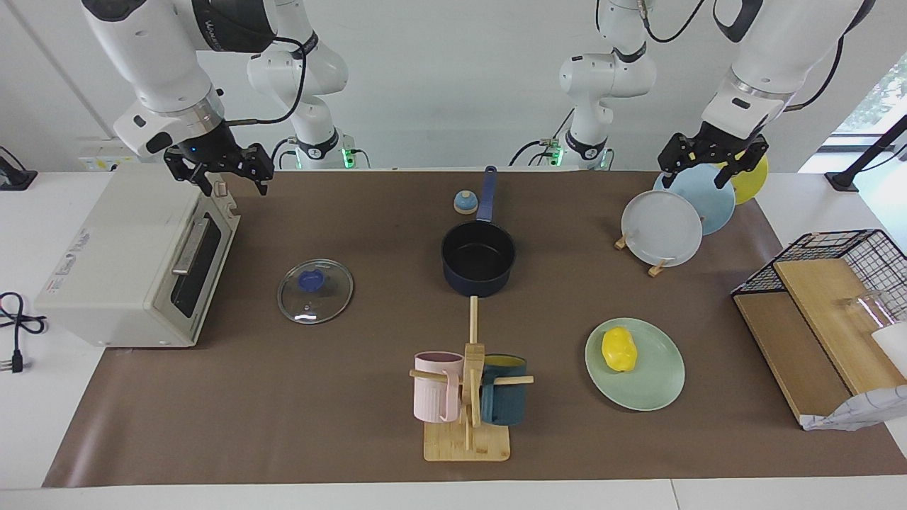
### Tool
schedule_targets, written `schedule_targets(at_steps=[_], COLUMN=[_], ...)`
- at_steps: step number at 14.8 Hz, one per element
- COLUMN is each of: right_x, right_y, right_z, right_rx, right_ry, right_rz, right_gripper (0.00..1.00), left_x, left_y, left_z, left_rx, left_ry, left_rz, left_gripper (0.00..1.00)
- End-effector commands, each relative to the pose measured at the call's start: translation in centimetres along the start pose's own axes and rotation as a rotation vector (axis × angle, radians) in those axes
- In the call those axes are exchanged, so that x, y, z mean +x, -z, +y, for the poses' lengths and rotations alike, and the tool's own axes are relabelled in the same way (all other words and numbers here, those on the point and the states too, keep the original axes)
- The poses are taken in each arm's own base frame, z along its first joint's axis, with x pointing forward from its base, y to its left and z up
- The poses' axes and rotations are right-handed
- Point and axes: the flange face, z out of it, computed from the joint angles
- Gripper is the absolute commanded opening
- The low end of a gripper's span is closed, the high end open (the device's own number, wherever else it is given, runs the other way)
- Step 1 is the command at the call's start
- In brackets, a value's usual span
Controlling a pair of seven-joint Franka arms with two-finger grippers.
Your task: Transfer potato from pot to plate
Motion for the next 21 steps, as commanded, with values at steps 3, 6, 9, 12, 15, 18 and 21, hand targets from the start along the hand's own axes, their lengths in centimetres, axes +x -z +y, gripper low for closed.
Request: schedule_targets(at_steps=[3,6,9,12,15,18,21], right_x=[-0.64,-0.66,-0.66,-0.64,-0.64,-0.64,-0.64], right_y=[0.04,0.03,0.03,0.05,0.05,0.05,0.05], right_z=[0.15,0.07,0.07,0.07,0.07,0.07,0.07], right_rx=[0.012,0.011,0.011,0.011,0.011,0.011,0.011], right_ry=[-0.016,-0.015,-0.015,-0.015,-0.015,-0.015,-0.015], right_rz=[0.001,-0.001,-0.001,0.001,0.001,0.001,0.001], right_gripper=[1.00,1.00,1.00,1.00,1.00,1.00,1.00], left_x=[-0.24,-0.27,-0.27,-0.19,-0.18,-0.29,-0.42], left_y=[-0.59,-0.53,-0.56,-0.48,-0.48,-0.45,-0.56], left_z=[0.52,1.02,0.92,0.90,0.69,0.51,0.43], left_rx=[-0.007,-0.014,-0.020,-0.042,-0.046,-0.044,-0.044], left_ry=[-0.004,0.013,0.016,0.020,0.023,0.021,0.016], left_rz=[-0.010,-0.011,-0.008,-0.001,-0.001,-0.005,-0.018], left_gripper=[1.00,1.00,1.00,1.00,1.00,1.00,1.00])
